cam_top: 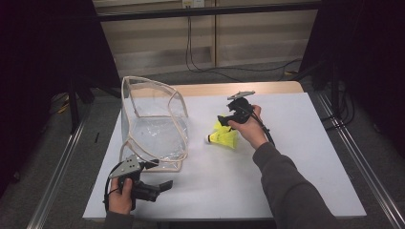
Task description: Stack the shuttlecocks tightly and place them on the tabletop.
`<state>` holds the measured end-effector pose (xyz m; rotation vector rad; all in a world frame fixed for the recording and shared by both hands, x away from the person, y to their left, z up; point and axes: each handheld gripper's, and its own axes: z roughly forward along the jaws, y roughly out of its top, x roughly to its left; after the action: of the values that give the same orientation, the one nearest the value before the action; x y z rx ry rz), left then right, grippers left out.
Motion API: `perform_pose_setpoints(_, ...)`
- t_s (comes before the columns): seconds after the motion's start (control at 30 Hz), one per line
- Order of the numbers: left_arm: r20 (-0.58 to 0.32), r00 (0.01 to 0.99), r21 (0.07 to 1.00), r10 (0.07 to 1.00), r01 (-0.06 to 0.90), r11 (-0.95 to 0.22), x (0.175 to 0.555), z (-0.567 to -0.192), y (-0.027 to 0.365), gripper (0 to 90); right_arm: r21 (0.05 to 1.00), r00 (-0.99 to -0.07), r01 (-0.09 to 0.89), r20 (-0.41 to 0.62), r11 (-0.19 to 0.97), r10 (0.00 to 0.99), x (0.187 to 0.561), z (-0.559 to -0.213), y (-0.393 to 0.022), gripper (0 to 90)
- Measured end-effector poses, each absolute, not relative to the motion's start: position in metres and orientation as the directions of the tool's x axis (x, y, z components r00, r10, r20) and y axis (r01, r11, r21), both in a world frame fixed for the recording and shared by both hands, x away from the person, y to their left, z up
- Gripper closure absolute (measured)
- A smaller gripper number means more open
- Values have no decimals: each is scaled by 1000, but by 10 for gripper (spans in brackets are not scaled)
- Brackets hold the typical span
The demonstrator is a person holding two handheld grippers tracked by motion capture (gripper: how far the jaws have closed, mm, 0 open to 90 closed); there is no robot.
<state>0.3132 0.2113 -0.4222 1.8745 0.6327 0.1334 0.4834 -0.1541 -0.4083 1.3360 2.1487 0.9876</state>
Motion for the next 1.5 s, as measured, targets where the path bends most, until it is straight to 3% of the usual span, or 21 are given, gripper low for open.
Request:
perform_pose_setpoints(0.47, -202, 848, 894, 491, 364, -260, 314, -423, 211, 33, 762, -435, 602, 65, 237, 898, 493, -410, -147, 266)
perform_pose_setpoints(0.73, -203, 849, 894, 488, 364, -261, 313, -424, 211, 33, 726, -459, 613, 7, 311, 888, 496, -414, -135, 307)
perform_pose_setpoints(0.93, -198, 849, 895, 490, 360, -262, 313, -424, 211, 33, 714, -462, 623, 6, 320, 887, 495, -411, -146, 436)
perform_pose_setpoints(1.17, -195, 849, 895, 491, 359, -266, 314, -424, 211, 33, 700, -455, 638, 7, 320, 890, 490, -405, -160, 666)
perform_pose_setpoints(1.27, -196, 847, 897, 495, 359, -258, 313, -424, 211, 33, 704, -441, 638, 4, 311, 897, 487, -404, -165, 691)
perform_pose_setpoints(1.5, -192, 848, 897, 494, 356, -263, 313, -423, 211, 33, 705, -453, 634, 7, 317, 892, 484, -403, -178, 860)
